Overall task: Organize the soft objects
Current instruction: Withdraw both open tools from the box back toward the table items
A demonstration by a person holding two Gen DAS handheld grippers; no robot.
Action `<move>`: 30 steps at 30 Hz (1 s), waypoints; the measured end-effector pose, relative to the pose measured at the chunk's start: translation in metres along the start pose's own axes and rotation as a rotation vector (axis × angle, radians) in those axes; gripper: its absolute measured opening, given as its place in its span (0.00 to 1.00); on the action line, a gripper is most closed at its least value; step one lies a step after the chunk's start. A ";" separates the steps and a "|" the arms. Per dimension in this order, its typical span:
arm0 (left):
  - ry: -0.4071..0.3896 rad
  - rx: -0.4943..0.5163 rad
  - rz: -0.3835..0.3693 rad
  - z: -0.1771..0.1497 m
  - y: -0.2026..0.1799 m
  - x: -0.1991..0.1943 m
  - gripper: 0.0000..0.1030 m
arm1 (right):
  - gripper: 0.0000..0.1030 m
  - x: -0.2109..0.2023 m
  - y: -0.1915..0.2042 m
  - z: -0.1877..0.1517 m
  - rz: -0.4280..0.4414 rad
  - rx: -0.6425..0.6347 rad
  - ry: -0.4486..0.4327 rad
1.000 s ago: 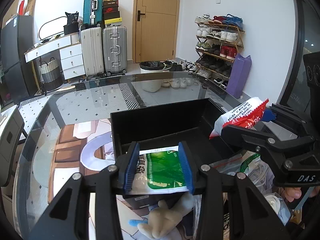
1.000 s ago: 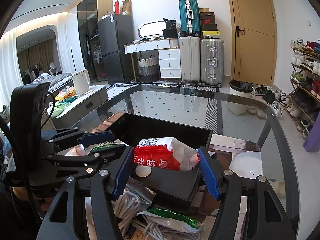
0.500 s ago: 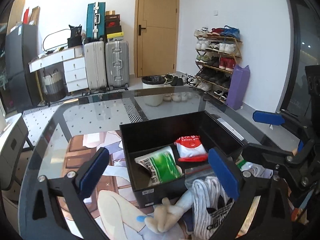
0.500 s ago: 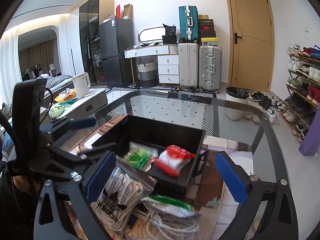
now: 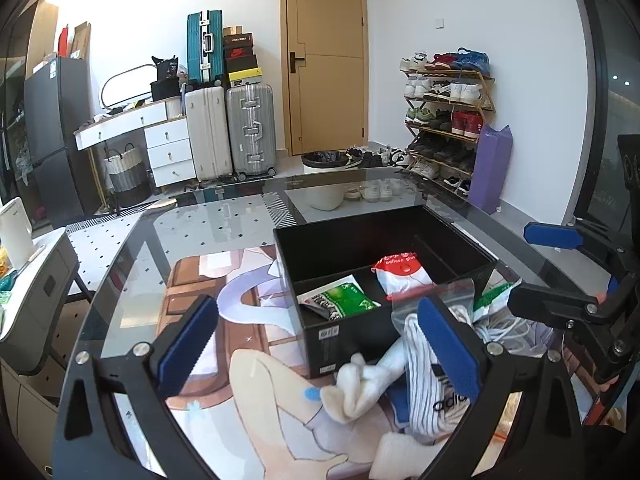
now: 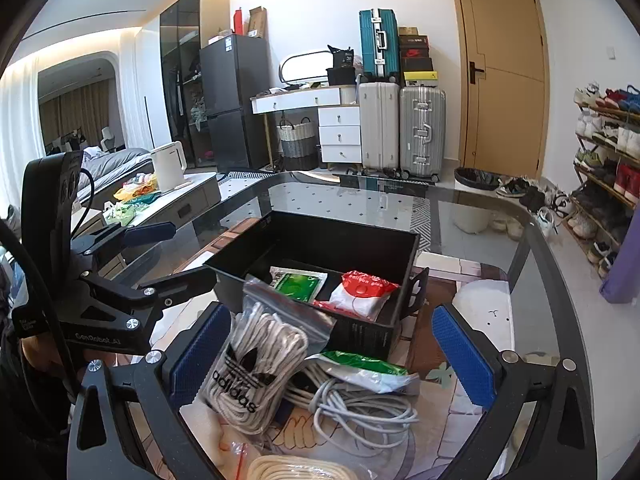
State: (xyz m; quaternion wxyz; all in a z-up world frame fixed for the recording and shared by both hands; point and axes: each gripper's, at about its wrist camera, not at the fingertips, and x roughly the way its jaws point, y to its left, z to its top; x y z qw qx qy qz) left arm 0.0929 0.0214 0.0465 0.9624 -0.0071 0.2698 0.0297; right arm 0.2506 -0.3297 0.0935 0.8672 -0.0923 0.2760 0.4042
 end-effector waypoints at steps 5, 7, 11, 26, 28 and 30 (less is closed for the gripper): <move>0.005 0.001 -0.001 -0.005 0.000 -0.006 0.98 | 0.99 -0.010 0.007 -0.010 0.004 -0.002 0.003; 0.011 -0.005 -0.001 -0.005 -0.002 -0.006 0.98 | 0.99 -0.013 0.009 -0.013 0.000 -0.001 0.008; 0.021 -0.018 -0.001 -0.009 -0.002 -0.007 0.98 | 0.99 -0.019 0.008 -0.021 -0.008 0.008 0.019; 0.051 -0.041 -0.007 -0.026 -0.004 -0.008 0.98 | 0.99 -0.036 0.003 -0.065 -0.034 0.046 0.087; 0.056 -0.048 -0.008 -0.029 -0.003 -0.008 0.98 | 0.99 -0.038 0.004 -0.069 -0.035 0.043 0.095; 0.062 -0.055 -0.013 -0.031 -0.002 -0.007 0.98 | 0.99 -0.039 0.005 -0.069 -0.035 0.040 0.103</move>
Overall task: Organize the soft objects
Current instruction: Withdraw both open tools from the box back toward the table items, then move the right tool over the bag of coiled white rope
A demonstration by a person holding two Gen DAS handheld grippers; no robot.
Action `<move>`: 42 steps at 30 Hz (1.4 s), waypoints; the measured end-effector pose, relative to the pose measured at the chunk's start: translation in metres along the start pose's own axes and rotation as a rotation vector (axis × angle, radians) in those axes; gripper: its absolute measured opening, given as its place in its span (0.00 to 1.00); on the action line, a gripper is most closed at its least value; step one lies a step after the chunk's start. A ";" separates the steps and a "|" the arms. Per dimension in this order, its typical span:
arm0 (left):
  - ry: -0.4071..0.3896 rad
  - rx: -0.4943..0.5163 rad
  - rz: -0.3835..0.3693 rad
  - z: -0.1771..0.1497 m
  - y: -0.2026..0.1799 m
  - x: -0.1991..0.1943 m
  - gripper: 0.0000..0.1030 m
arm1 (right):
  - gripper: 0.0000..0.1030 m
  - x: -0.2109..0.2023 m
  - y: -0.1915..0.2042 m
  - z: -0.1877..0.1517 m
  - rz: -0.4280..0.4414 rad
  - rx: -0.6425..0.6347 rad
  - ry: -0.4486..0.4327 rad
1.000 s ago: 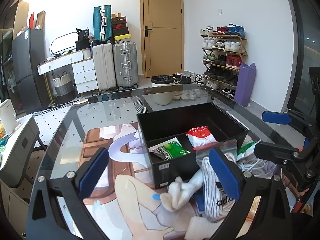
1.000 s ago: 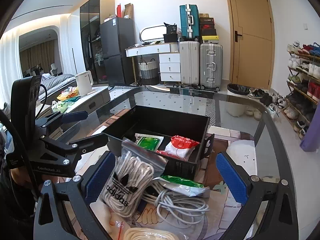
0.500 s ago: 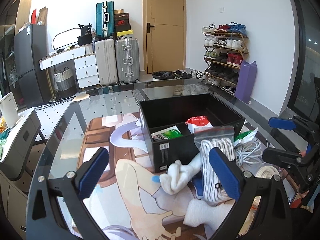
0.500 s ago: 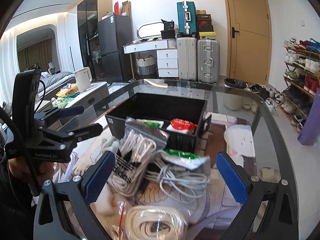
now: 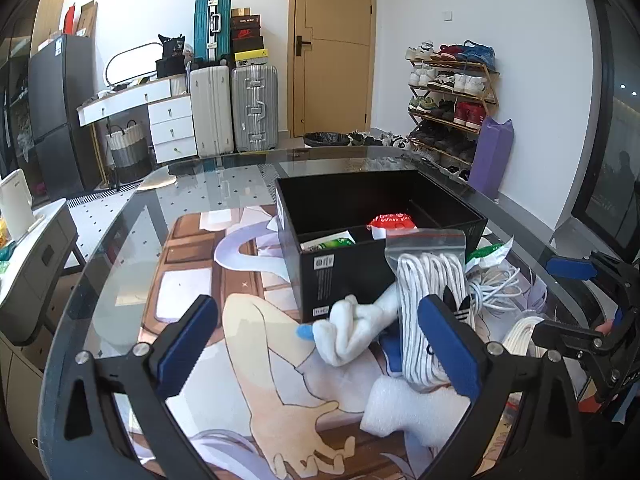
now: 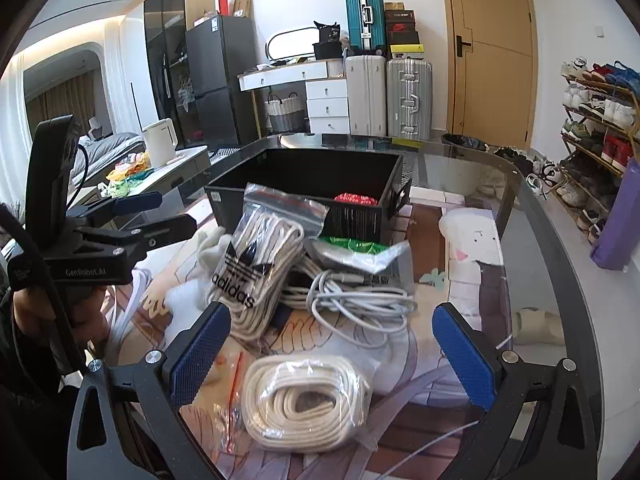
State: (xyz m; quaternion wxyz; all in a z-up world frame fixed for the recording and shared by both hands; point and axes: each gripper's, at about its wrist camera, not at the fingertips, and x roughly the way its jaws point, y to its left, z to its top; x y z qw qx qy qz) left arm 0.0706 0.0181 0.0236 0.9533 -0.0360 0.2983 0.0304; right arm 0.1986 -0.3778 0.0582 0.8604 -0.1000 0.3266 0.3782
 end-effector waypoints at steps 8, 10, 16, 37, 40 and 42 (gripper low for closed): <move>0.013 -0.014 -0.016 -0.005 0.001 0.001 0.98 | 0.99 0.003 0.006 -0.014 0.020 -0.022 0.058; 0.016 -0.020 -0.018 -0.007 0.001 0.001 0.98 | 0.99 0.005 0.008 -0.019 0.026 -0.027 0.071; 0.026 -0.010 -0.030 -0.011 -0.002 0.002 0.98 | 0.99 0.010 0.015 -0.033 0.037 -0.050 0.121; 0.048 0.021 -0.071 -0.016 -0.014 -0.007 0.98 | 0.99 0.022 0.024 -0.049 0.028 -0.098 0.173; 0.061 0.043 -0.088 -0.018 -0.020 -0.008 0.98 | 0.99 0.022 0.025 -0.047 0.029 -0.100 0.183; 0.069 0.064 -0.096 -0.020 -0.025 -0.008 0.98 | 0.99 0.023 0.024 -0.046 0.028 -0.101 0.186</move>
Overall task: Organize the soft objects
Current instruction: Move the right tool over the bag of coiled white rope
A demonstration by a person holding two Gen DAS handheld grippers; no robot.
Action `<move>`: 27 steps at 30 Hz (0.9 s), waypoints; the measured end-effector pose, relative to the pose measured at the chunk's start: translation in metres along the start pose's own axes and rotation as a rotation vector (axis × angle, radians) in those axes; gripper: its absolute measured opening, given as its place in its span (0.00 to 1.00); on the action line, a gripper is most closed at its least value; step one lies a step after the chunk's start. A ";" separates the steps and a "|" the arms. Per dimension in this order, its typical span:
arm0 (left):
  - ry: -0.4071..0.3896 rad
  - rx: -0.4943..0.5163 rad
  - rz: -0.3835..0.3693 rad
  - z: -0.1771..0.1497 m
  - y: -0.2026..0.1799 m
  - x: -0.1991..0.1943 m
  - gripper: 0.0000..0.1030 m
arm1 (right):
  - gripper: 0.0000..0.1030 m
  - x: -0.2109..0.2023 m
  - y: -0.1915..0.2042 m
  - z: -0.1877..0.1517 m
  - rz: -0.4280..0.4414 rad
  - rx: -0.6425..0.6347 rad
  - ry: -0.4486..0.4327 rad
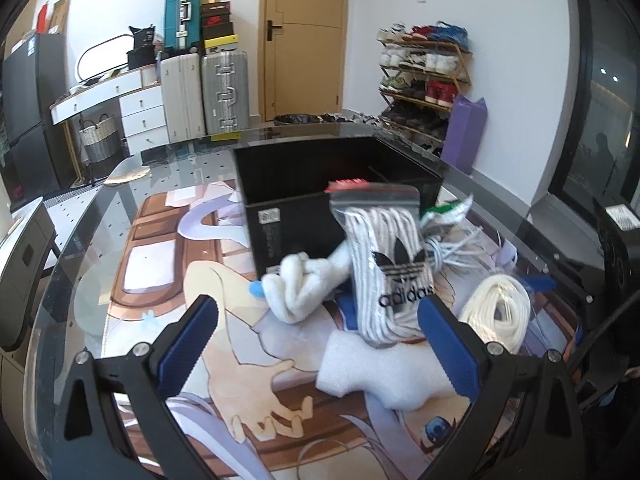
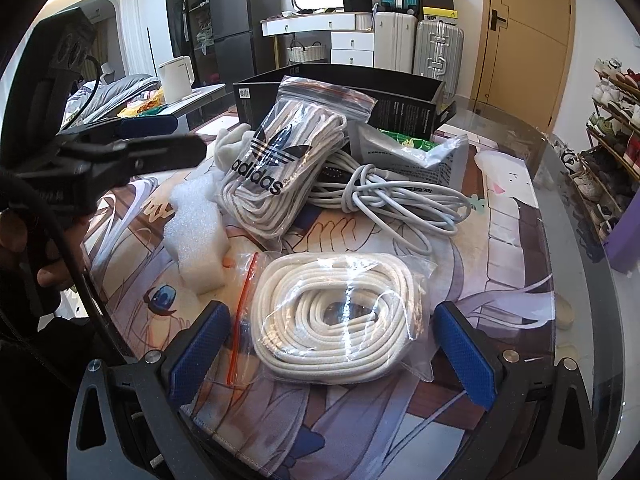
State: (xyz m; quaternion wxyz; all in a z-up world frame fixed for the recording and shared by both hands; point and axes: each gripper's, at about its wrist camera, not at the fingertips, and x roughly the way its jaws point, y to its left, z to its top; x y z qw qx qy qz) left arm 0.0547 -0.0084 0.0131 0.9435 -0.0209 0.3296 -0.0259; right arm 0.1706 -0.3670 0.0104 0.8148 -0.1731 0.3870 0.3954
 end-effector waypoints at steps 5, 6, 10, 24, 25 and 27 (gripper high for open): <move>0.020 0.038 -0.046 -0.005 -0.009 -0.002 0.98 | 0.99 -0.002 -0.002 -0.002 0.003 0.000 -0.011; 0.029 0.047 -0.061 -0.006 -0.011 -0.001 0.98 | 0.99 -0.002 -0.002 -0.002 0.003 -0.001 -0.012; 0.061 0.078 -0.101 -0.010 -0.018 0.000 0.98 | 0.99 -0.005 -0.005 -0.005 0.001 0.000 -0.014; 0.131 0.151 -0.148 -0.020 -0.038 0.007 0.98 | 0.99 -0.004 -0.013 -0.006 -0.003 0.002 -0.018; 0.130 0.151 -0.150 -0.020 -0.038 0.006 0.98 | 0.99 -0.004 -0.012 -0.006 -0.002 0.001 -0.017; 0.128 0.156 -0.151 -0.021 -0.040 0.005 0.98 | 0.99 -0.005 -0.011 -0.007 0.000 -0.002 -0.018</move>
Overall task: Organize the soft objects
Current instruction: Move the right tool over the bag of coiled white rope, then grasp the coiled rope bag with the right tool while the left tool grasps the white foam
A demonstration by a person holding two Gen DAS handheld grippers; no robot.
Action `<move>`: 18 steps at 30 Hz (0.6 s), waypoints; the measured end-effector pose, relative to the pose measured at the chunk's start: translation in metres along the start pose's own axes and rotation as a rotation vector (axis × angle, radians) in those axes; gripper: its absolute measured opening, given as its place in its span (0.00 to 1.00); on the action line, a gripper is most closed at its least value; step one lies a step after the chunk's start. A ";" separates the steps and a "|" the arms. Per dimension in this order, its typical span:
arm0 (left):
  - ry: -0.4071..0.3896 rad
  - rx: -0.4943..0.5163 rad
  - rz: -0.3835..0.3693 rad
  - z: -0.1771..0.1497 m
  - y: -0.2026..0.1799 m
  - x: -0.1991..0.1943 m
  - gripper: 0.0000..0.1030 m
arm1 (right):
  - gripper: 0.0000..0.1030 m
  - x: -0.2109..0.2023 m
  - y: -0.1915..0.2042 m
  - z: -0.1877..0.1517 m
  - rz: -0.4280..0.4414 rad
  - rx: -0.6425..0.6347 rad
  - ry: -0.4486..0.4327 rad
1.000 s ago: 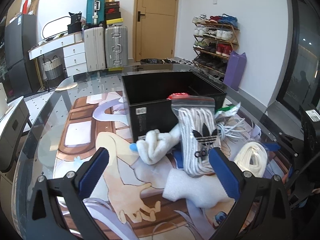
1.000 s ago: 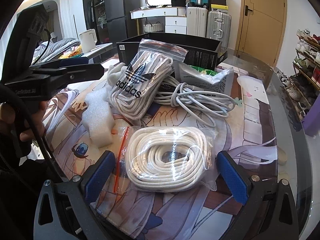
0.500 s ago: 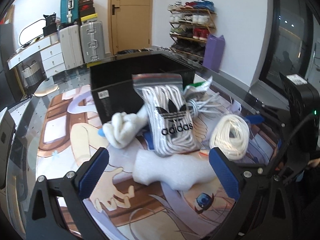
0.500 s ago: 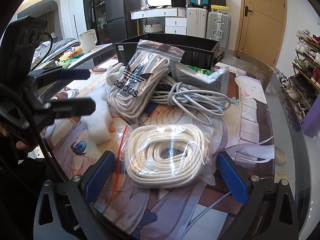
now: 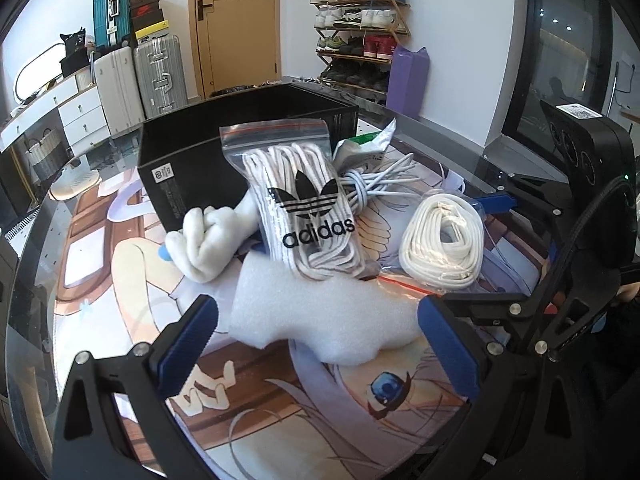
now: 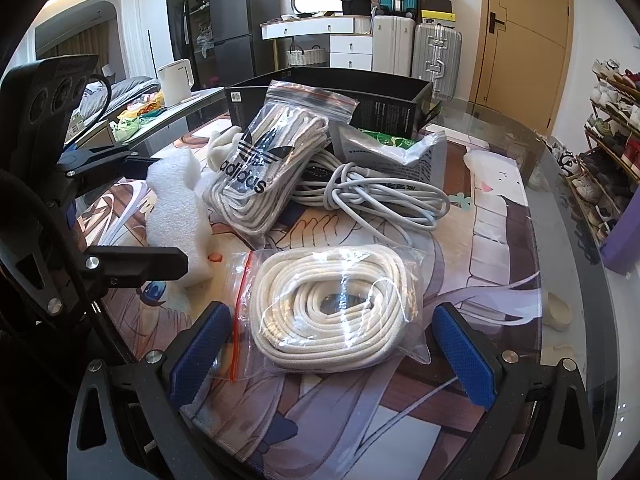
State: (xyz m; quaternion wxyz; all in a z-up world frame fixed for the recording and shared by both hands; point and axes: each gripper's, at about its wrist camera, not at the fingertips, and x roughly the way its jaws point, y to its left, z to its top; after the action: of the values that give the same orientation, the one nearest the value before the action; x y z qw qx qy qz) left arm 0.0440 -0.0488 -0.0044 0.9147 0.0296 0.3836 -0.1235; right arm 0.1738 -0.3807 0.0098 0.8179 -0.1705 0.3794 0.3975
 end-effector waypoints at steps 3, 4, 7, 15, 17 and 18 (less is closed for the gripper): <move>-0.001 0.002 -0.017 -0.001 -0.001 -0.002 0.98 | 0.99 0.000 0.000 0.000 0.006 -0.003 0.001; -0.002 0.002 -0.020 -0.001 -0.002 -0.002 0.98 | 0.99 0.000 0.000 0.001 0.009 -0.003 0.001; 0.014 0.007 -0.015 -0.002 -0.003 0.001 0.98 | 0.99 0.001 -0.001 0.000 0.014 -0.005 0.000; 0.034 0.013 0.008 -0.001 -0.002 0.009 0.95 | 0.99 0.003 0.000 0.003 0.020 -0.012 0.000; 0.039 0.005 0.007 0.000 -0.001 0.013 0.88 | 0.99 0.004 0.001 0.004 0.022 -0.018 0.001; 0.037 0.001 0.002 -0.001 0.000 0.012 0.88 | 0.97 0.004 0.001 0.005 0.025 -0.022 0.000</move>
State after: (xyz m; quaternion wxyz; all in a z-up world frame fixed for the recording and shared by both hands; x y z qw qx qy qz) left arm 0.0518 -0.0510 -0.0135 0.9076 0.0325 0.4003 -0.1223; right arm 0.1766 -0.3754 0.0100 0.8110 -0.1747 0.3772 0.4116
